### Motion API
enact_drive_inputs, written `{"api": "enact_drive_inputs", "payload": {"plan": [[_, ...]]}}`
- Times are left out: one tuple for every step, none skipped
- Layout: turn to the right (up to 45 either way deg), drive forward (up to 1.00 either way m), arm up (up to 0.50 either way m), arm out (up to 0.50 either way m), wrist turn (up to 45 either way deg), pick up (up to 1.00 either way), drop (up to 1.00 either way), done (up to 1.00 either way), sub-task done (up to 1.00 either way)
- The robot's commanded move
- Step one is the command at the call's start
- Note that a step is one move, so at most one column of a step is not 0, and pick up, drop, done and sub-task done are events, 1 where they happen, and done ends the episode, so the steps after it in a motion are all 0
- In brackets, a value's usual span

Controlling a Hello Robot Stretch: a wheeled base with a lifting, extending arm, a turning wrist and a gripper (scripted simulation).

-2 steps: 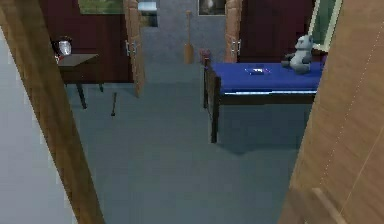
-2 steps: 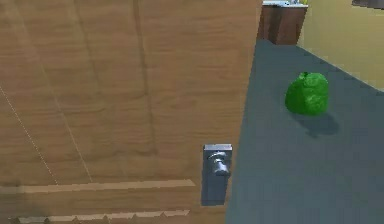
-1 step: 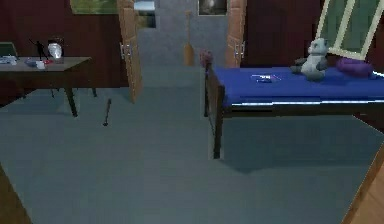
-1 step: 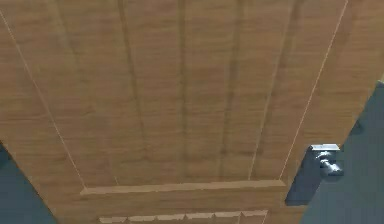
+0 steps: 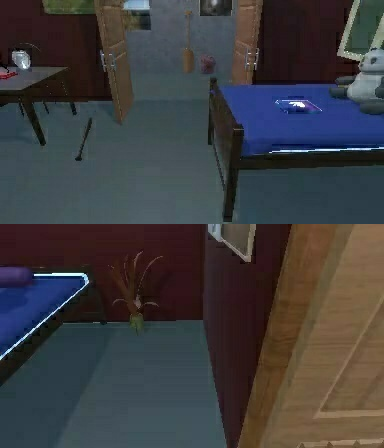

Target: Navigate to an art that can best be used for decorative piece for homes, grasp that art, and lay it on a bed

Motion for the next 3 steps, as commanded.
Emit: {"api": "enact_drive_inputs", "payload": {"plan": [[-45.0, 0.00, 0.00, 0.00, 0.0, 0.00, 0.00, 0.00, 0.00], [-36.0, 0.00, 0.00, 0.00, 0.0, 0.00, 0.00, 0.00, 0.00], [0.0, 0.45, 0.00, 0.00, 0.0, 0.00, 0.00, 0.00, 0.00]]}}
